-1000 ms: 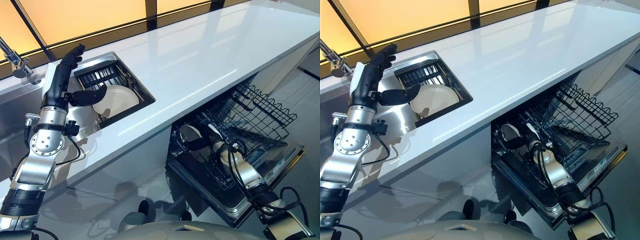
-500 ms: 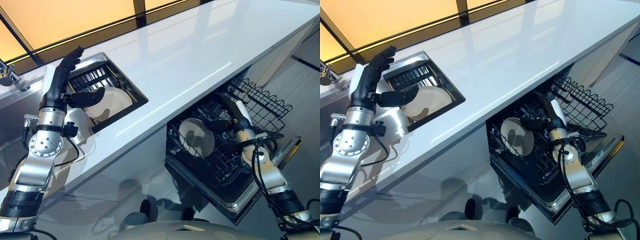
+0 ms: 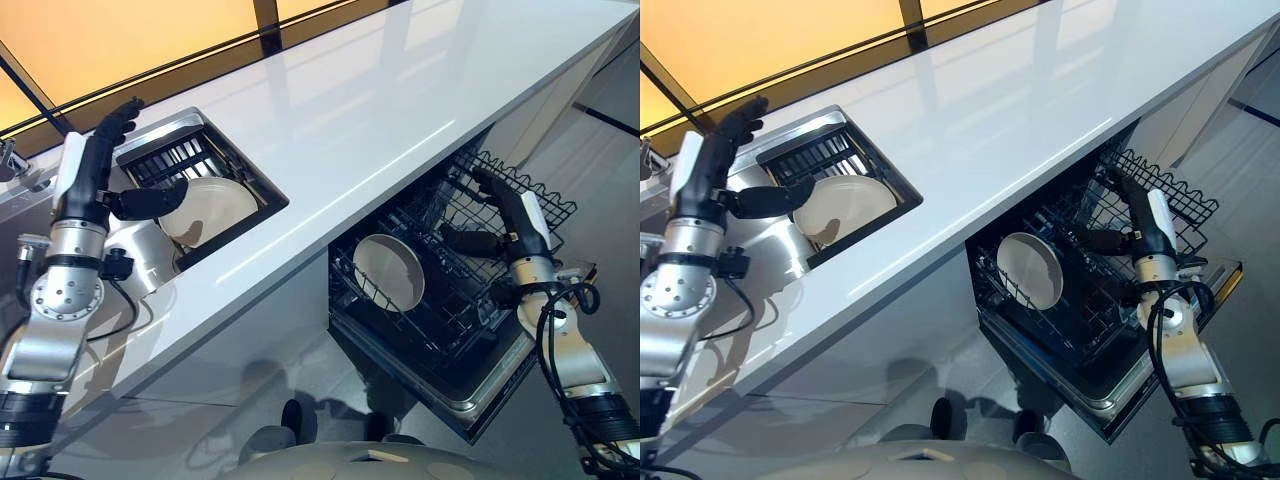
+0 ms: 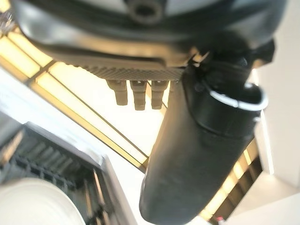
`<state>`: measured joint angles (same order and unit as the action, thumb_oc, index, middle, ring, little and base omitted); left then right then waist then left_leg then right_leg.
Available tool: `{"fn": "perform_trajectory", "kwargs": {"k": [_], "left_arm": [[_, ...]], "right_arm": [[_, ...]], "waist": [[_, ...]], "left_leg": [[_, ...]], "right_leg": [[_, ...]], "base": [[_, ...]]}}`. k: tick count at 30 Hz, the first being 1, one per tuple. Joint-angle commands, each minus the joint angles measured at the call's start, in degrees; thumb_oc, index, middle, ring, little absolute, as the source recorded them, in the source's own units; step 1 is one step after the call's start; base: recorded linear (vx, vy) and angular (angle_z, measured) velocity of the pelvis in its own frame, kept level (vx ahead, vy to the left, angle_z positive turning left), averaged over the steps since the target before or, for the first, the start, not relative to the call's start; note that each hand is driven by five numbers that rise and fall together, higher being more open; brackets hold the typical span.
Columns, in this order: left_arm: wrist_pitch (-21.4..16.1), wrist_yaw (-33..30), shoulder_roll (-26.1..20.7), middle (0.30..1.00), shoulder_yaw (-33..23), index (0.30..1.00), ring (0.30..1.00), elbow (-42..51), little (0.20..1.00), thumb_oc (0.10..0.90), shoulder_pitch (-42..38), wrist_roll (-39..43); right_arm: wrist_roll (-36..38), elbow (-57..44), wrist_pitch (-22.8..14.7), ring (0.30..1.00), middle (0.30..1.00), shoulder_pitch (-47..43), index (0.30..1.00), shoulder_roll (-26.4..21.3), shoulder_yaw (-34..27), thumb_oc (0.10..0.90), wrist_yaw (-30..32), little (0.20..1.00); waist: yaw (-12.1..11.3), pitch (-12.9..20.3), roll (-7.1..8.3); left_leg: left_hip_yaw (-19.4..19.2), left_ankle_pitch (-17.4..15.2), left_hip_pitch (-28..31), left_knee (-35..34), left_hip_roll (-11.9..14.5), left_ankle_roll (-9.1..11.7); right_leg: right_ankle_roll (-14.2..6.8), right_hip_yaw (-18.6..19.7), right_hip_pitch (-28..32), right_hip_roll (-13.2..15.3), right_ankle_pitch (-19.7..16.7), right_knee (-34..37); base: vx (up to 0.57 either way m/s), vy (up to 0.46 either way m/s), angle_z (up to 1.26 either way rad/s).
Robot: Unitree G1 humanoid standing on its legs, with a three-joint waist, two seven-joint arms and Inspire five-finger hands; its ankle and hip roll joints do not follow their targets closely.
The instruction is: Pick up plates and place into dishwasher.
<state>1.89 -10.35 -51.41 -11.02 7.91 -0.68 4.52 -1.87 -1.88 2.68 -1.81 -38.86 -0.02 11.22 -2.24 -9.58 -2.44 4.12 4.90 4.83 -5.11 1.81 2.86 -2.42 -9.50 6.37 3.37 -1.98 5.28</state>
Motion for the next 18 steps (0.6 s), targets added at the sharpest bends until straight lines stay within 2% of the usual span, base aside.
{"fn": "perform_trajectory", "kwargs": {"k": [1, 4, 8, 11, 18], "left_arm": [[-0.1, -0.2, -10.1, 0.900, -7.6, 0.900, 0.900, -7.6, 0.900, 0.800, -5.3, 0.3], [0.7, 1.7, -12.6, 0.900, -6.6, 0.900, 0.900, -10.7, 0.900, 0.800, -7.1, 0.2], [1.2, 6.2, -16.0, 0.900, -3.3, 0.900, 0.900, -16.6, 0.900, 0.800, -11.0, 2.0], [1.0, 9.2, -16.9, 0.900, 0.4, 0.900, 0.900, -20.6, 0.900, 0.800, -14.8, 4.4], [0.3, 13.2, -16.4, 0.900, 5.1, 0.900, 0.900, -26.1, 0.900, 0.800, -20.2, 7.9]], "right_arm": [[-0.7, -9.8, -8.5, 0.900, 0.900, -4.1, 0.900, -7.4, -4.2, 0.800, 5.5, 0.900], [-1.0, -10.7, -9.4, 0.900, 0.900, -4.9, 0.900, -9.1, -4.9, 0.800, 7.1, 0.900], [-2.5, -11.6, -8.2, 0.900, 0.900, -6.1, 0.900, -11.9, -5.0, 0.800, 8.3, 0.900], [-3.5, -10.8, -6.7, 0.900, 0.900, -6.2, 0.900, -13.4, -4.8, 0.800, 7.7, 0.900], [-6.3, -7.4, -4.4, 0.900, 0.900, -5.5, 0.900, -16.5, -6.1, 0.800, 6.6, 0.900]], "waist": [[1.7, 4.5, 0.73], [2.0, 4.3, 0.38], [2.8, 4.1, -0.28], [3.6, 4.3, -0.43], [5.2, 4.3, -0.12]], "left_leg": [[-2.8, -3.6, 1.6, 0.1, -4.5, -1.8], [-2.9, -3.6, 1.5, 0.1, -4.5, -1.8], [-3.3, -3.5, 1.4, 0.1, -4.6, -1.8], [-3.7, -3.5, 1.3, 0.1, -4.7, -1.8], [-4.5, -3.8, 1.3, 0.1, -4.9, -2.2]], "right_leg": [[-3.7, 0.5, 0.7, 0.2, -1.5, -0.3], [-3.8, 0.8, 0.5, 0.1, -1.6, -0.3], [-3.9, 1.3, 0.3, 0.1, -1.6, -0.3], [-4.1, 1.7, 0.0, 0.2, -1.6, -0.3], [-4.1, 2.8, -0.5, 0.0, -1.6, -0.5]], "base": [[0.00, 0.000, 0.00], [0.00, 0.000, 0.00], [0.02, 0.035, -0.01], [0.04, 0.041, -0.02], [0.06, 0.037, -0.04]]}}
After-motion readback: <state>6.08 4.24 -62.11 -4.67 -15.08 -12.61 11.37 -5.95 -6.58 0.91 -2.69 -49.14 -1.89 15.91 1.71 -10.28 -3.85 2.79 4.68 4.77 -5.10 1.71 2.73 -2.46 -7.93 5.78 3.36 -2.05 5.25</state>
